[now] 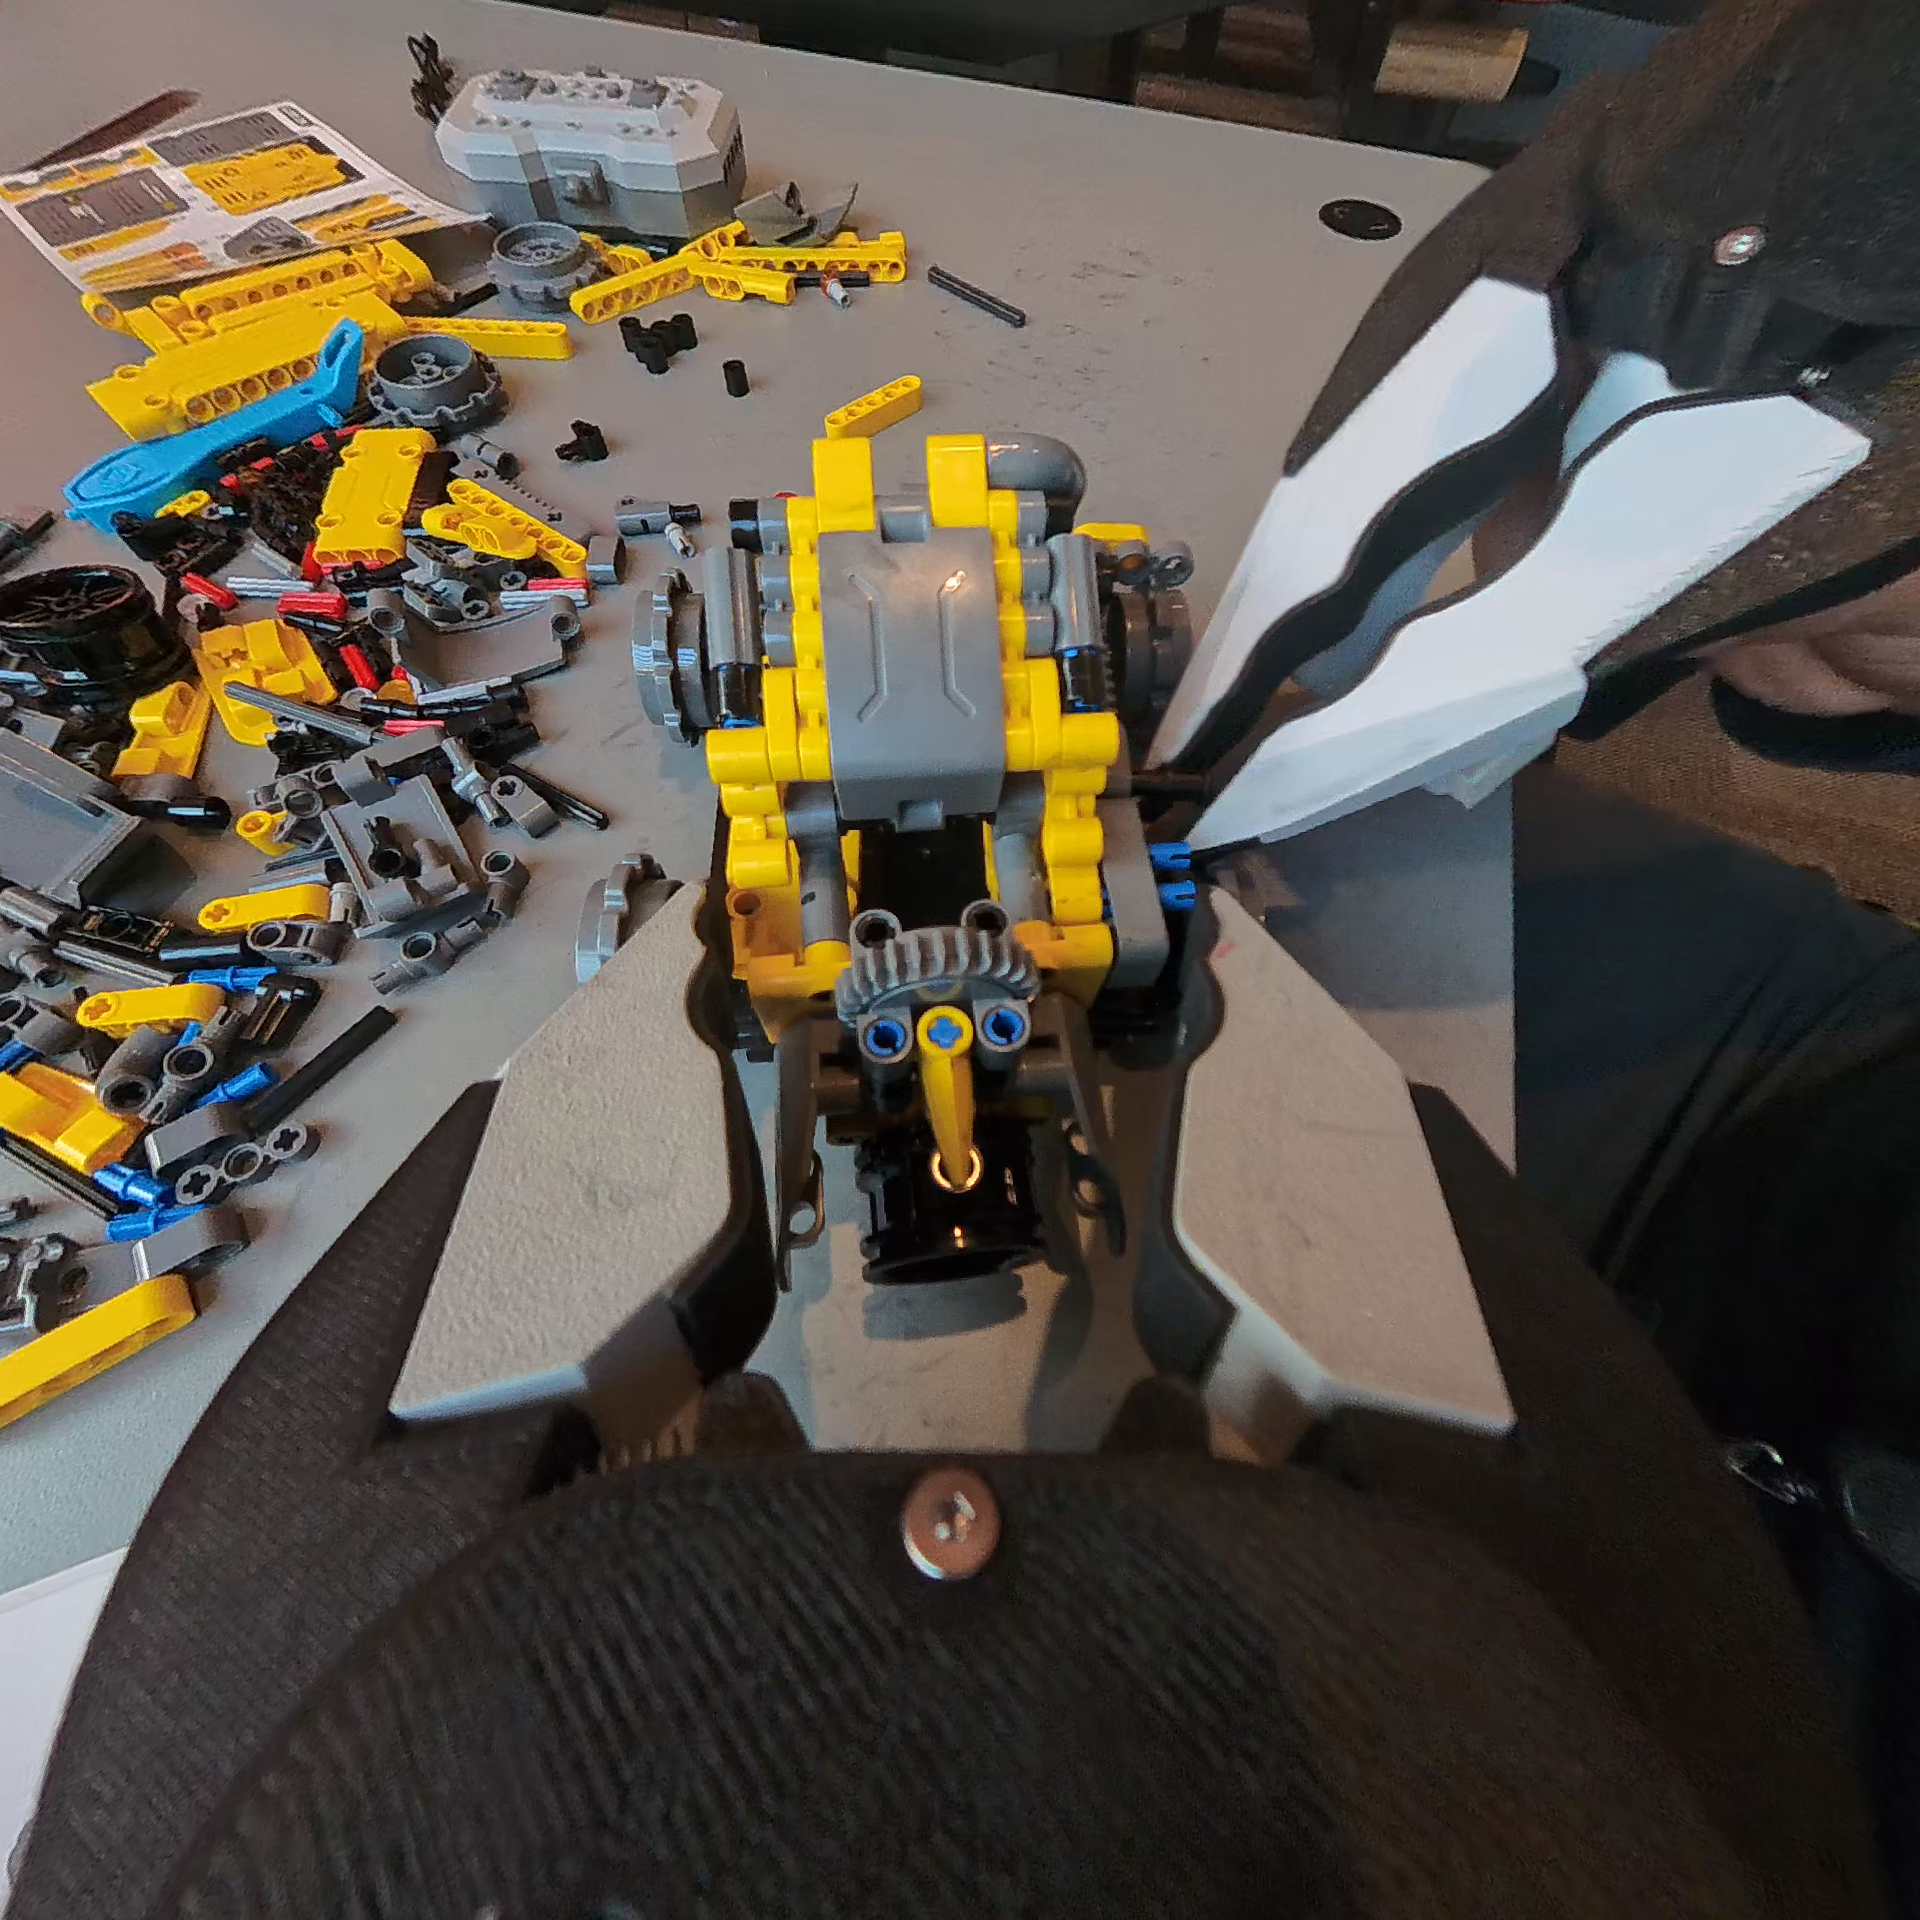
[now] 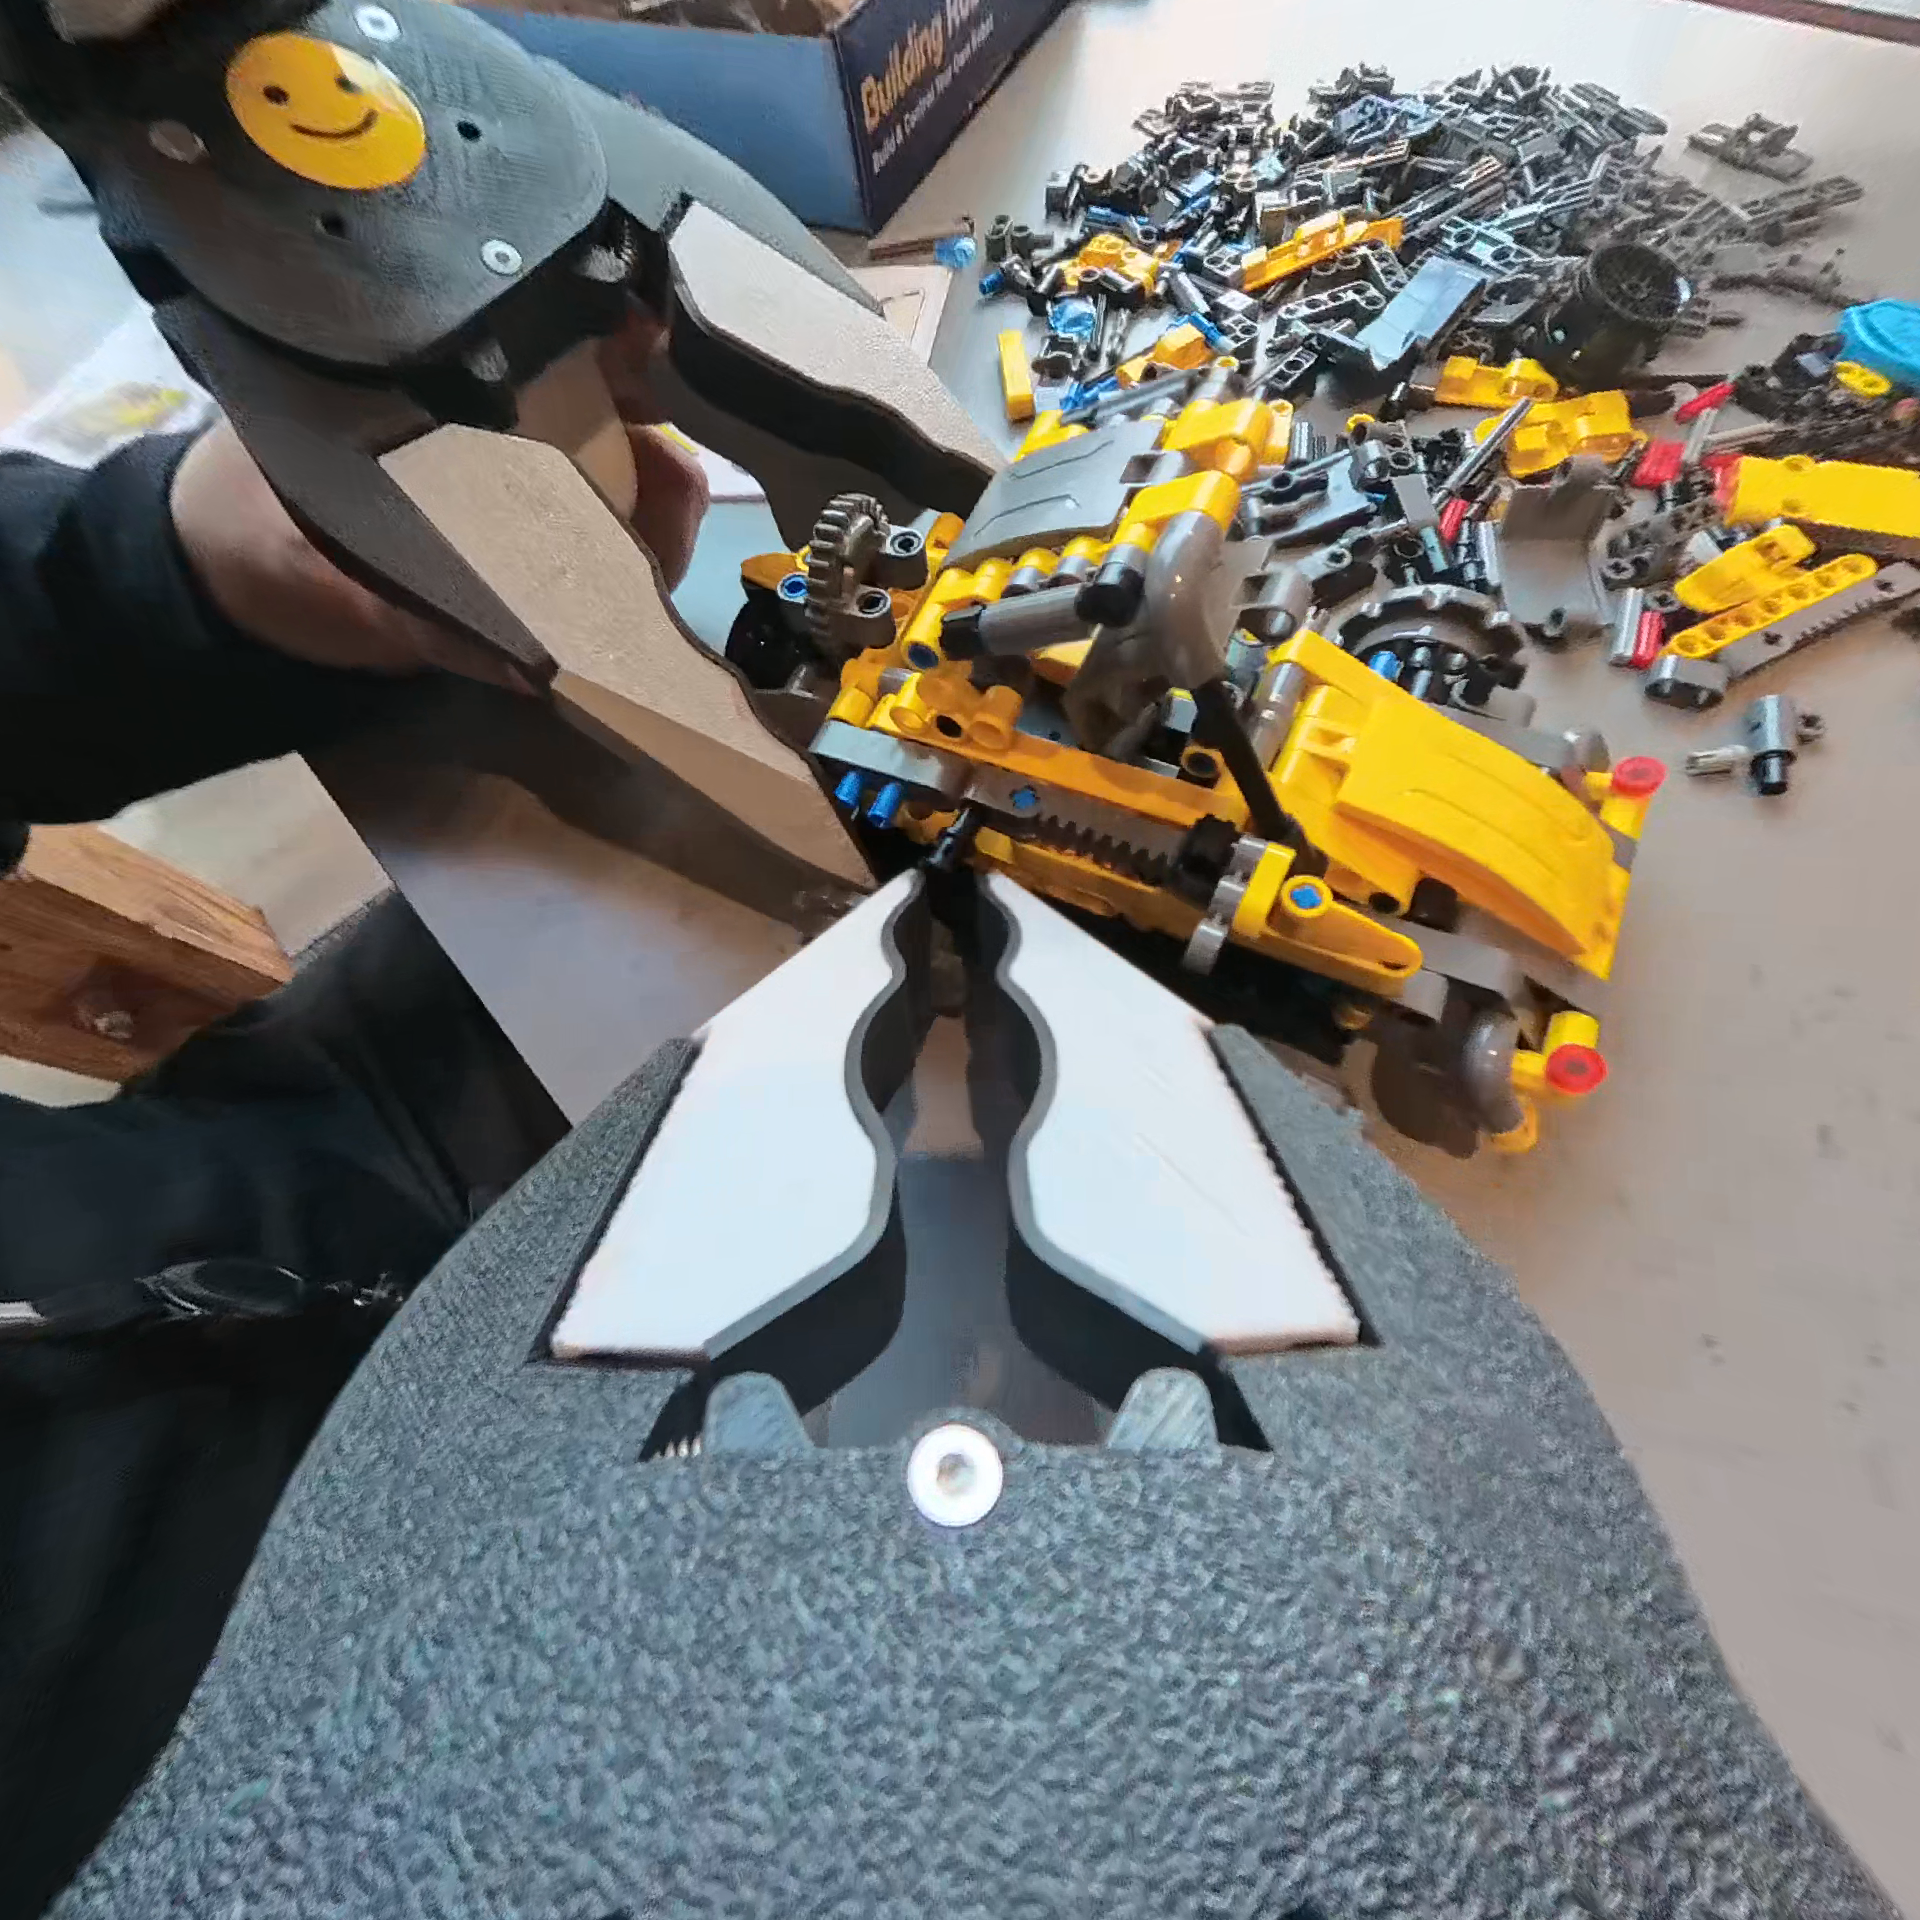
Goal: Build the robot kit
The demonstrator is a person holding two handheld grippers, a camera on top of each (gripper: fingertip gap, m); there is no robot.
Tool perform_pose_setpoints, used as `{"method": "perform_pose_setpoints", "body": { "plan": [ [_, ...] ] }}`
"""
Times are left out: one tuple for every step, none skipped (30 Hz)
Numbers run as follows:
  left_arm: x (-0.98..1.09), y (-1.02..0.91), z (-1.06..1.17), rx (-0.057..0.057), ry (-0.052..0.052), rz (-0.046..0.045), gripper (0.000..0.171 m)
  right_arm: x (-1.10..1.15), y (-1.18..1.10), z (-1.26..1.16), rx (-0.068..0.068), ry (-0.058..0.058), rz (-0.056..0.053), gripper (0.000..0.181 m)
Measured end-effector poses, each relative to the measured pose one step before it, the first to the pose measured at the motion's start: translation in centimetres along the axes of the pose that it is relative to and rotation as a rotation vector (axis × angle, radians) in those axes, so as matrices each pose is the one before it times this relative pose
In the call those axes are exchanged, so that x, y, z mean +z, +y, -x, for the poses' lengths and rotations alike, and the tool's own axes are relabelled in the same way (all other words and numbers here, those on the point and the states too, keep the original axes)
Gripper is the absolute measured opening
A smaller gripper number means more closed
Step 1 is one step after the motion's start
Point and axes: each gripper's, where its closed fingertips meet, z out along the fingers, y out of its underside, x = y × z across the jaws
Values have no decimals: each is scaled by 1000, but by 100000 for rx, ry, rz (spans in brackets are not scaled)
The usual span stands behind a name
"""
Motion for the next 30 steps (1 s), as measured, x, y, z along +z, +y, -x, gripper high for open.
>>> {"method": "perform_pose_setpoints", "body": {
  "plan": [
    [2,-2,-1,42,-39,-7,85,13,-24,120,1729,-699,-1958,6],
    [-3,0,-7,96,-52,-23,85,-65,-85,360,1732,-2447,-2556,10],
    [10,-6,4,56,-61,-1,85,-153,48,-24,1927,-497,-1077,10],
    [-12,8,4,-56,2,19,85,-194,-80,-89,1678,-420,-1264,13],
    [5,-4,-15,55,-5,-18,85,-155,-211,-70,2340,-1115,-1696,14],
    [4,-6,-2,48,-35,-35,85,-29,-266,94,2922,-2470,-1531,16],
    [20,-12,-9,36,-35,-2,85,97,-223,135,3189,-2822,-987,18],
    [-8,-8,-8,97,-52,-24,85,143,-121,-1,2368,-1717,-379,14],
    [-2,1,34,-63,-203,0,85,113,54,-225,349,146,417,10],
    [-11,5,57,-159,-362,-12,85,13,-44,-21,980,-628,-237,10],
    [7,-6,-3,99,-137,-27,85,-18,8,-16,706,-194,-86,9],
    [-5,1,0,68,-50,-21,85,-66,-27,19,-747,141,-570,9],
    [4,-4,-24,80,143,-27,85,-91,-4,58,-1271,74,-697,9],
    [9,-5,-54,303,185,-9,85,-33,113,32,-1085,42,-155,9],
    [1,0,-79,366,386,-10,85,-56,14,55,-159,-706,-634,9],
    [14,-8,-45,174,212,-3,85,-59,20,50,-80,-887,-458,9],
    [9,-4,-22,31,114,11,85,-33,21,4,203,-593,-455,9],
    [3,11,-2,-18,80,11,85,-5,2,21,303,-504,-484,9],
    [4,-2,3,-95,88,10,85,-14,-2,10,110,-325,-446,9],
    [14,-7,-9,-30,146,17,85,-15,19,13,-303,-101,-261,9],
    [6,9,-28,81,176,5,85,-19,47,12,-234,-116,101,9],
    [6,-4,-25,177,56,-11,85,-24,60,8,-81,-297,553,9],
    [4,-2,-19,115,52,-1,85,-19,7,-4,37,-167,304,9],
    [-3,2,-10,-44,118,12,85,-4,8,10,-466,103,67,9],
    [-4,-7,-44,130,306,16,85,-1,7,23,-611,88,104,9],
    [-11,7,-59,236,298,-8,85,-17,39,54,-638,-236,381,9],
    [14,-7,-36,127,126,6,85,-30,22,18,-533,-119,477,9],
    [12,-8,4,84,-42,-17,85,-51,25,-59,-531,414,536,9],
    [2,-1,16,-174,24,10,85,-91,10,-85,-590,743,483,10],
    [-3,2,37,-294,-48,21,85,-65,34,-27,-1184,470,511,10]
  ]
}}
